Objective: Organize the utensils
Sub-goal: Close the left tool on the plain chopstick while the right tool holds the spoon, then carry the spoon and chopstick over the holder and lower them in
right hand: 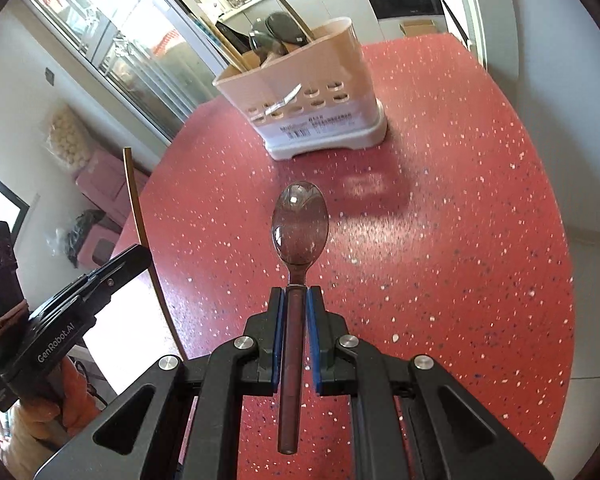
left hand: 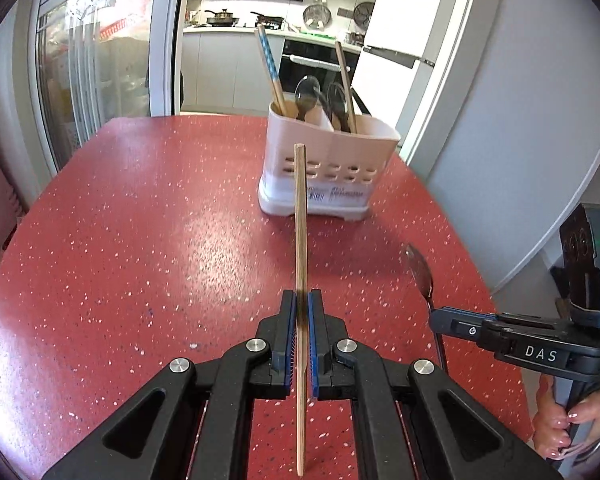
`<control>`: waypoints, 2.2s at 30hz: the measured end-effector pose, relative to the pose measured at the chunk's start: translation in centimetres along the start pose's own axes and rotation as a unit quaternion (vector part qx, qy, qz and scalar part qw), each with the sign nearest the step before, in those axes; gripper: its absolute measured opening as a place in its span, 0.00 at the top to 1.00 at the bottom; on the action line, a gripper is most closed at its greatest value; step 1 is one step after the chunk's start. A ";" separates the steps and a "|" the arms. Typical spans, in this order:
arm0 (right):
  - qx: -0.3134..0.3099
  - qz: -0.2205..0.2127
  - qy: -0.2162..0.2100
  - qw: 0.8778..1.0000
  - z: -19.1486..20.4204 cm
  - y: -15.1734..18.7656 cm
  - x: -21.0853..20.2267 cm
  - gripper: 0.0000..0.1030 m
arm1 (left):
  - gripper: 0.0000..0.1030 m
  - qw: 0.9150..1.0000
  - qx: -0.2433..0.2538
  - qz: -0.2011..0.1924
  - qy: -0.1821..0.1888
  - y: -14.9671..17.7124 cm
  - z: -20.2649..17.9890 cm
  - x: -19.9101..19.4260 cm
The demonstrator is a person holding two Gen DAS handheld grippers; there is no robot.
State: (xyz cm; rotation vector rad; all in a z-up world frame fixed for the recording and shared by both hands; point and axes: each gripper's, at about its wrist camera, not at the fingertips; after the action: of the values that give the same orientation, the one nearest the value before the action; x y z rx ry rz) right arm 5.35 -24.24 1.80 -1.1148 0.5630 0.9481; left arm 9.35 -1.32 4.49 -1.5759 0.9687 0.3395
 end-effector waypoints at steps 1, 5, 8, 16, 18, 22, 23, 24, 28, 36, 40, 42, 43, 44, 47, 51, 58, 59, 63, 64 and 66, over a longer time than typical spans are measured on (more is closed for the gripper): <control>-0.001 -0.002 -0.001 1.000 0.0 -0.2 0.0 0.88 | 0.66 1.000 -0.001 -0.005 0.002 -0.3 0.0 -0.2; -0.003 -0.011 -0.005 1.000 0.0 -0.9 -0.5 0.88 | 0.66 1.000 0.002 -0.019 0.003 -1.0 -0.4 -0.7; -0.006 -0.020 -0.009 1.000 0.2 -1.5 -0.9 0.88 | 0.66 1.000 0.001 -0.029 0.008 -1.7 -0.6 -1.1; -0.013 -0.033 -0.012 0.999 0.4 -2.9 -1.3 0.88 | 0.66 0.998 0.007 -0.054 0.017 -3.6 -1.0 -2.0; -0.014 -0.036 -0.012 0.999 0.4 -3.2 -1.4 0.88 | 0.66 0.998 0.006 -0.057 0.018 -4.0 -0.9 -2.1; -0.020 -0.047 -0.012 0.999 0.4 -4.3 -1.8 0.88 | 0.66 0.997 0.000 -0.073 0.023 -5.6 -0.6 -2.4; -0.021 -0.050 -0.012 0.998 0.5 -4.6 -1.9 0.88 | 0.66 0.997 -0.002 -0.077 0.025 -6.0 -0.5 -2.5; -0.023 -0.055 -0.012 0.998 0.5 -5.0 -2.1 0.88 | 0.66 0.996 -0.003 -0.079 0.026 -6.4 -0.4 -2.4; -0.030 -0.069 -0.011 0.997 0.7 -6.8 -2.8 0.88 | 0.66 0.995 -0.004 -0.097 0.029 -8.5 -0.2 -2.5; -0.041 -0.094 -0.005 0.995 1.1 -10.4 -3.6 0.88 | 0.67 0.993 -0.001 -0.114 0.032 -11.8 -0.2 -2.0; -0.049 -0.098 -0.002 0.994 1.4 -11.6 -3.5 0.88 | 0.66 0.992 0.000 -0.124 0.031 -13.6 -0.1 -1.6; -0.053 -0.101 0.000 0.993 1.5 -12.4 -3.5 0.88 | 0.66 0.991 0.003 -0.127 0.030 -14.4 -0.2 -1.4; -0.055 -0.103 0.001 0.993 1.6 -12.7 -3.5 0.88 | 0.66 0.991 0.006 -0.130 0.028 -14.9 -0.2 -1.2; -0.058 -0.107 0.003 0.993 1.7 -13.4 -3.5 0.88 | 0.66 0.991 0.008 -0.132 0.028 -15.4 -0.3 -1.1; -0.062 -0.117 0.005 0.991 1.9 -14.8 -3.7 0.88 | 0.66 0.990 0.014 -0.139 0.026 -16.9 -0.6 -0.8; -0.067 -0.138 0.007 0.988 2.1 -17.2 -3.7 0.88 | 0.66 0.987 0.016 -0.155 0.024 -19.5 -0.8 -0.1; -0.080 -0.173 0.018 0.981 2.6 -21.1 -3.1 0.88 | 0.66 0.984 0.020 -0.175 0.013 -23.1 -0.7 1.7; -0.083 -0.181 0.020 0.980 2.7 -21.7 -2.9 0.88 | 0.67 0.984 0.020 -0.175 0.013 -23.5 -0.7 2.1; -0.088 -0.196 0.024 0.976 2.7 -23.3 -1.8 0.88 | 0.66 0.984 0.022 -0.175 0.007 -24.4 -0.6 4.1; -0.088 -0.200 0.026 0.976 2.7 -23.6 -1.4 0.88 | 0.67 0.984 0.023 -0.174 0.006 -24.5 -0.6 4.5; -0.093 -0.207 0.032 0.973 2.7 -24.2 -0.6 0.88 | 0.67 0.985 0.025 -0.172 0.000 -24.7 -0.6 5.6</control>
State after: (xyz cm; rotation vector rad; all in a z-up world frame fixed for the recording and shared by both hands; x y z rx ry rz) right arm 25.60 -25.09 15.24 -1.3711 0.2785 0.6103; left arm 30.72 -5.06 17.49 -1.6627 0.6819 0.0725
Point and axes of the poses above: each gripper's, at about its wrist camera, not at the fingertips, and x roughly the way its jaws point, z to its left, y to its underside, and after that the axes turned 4 degrees about y, right-handed
